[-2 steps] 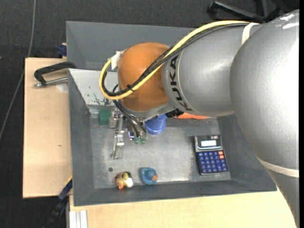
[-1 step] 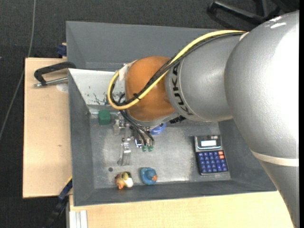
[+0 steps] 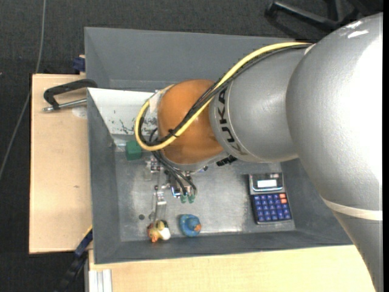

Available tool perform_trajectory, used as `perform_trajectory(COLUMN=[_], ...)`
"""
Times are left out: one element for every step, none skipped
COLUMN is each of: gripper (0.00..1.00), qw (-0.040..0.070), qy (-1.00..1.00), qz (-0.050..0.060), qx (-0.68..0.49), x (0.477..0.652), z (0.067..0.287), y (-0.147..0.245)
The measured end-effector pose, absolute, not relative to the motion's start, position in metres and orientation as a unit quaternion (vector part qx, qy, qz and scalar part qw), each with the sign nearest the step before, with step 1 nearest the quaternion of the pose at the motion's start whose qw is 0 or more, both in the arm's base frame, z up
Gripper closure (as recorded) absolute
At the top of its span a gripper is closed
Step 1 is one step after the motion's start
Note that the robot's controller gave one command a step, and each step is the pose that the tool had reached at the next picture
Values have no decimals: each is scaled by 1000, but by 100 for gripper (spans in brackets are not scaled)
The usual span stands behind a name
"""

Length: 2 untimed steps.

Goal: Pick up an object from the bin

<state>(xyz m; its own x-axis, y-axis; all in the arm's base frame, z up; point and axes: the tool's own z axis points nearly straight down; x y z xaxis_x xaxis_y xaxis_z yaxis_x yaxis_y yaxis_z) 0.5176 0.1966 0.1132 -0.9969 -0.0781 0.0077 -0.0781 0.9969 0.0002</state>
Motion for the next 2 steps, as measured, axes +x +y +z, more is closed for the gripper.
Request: perform_trajectory(gripper=[0,0], qw=[-4,1], qy=[-995,-993], qz=[-3,-1], qx=[101,119], x=[505,510], z=[93,71], y=[153,115])
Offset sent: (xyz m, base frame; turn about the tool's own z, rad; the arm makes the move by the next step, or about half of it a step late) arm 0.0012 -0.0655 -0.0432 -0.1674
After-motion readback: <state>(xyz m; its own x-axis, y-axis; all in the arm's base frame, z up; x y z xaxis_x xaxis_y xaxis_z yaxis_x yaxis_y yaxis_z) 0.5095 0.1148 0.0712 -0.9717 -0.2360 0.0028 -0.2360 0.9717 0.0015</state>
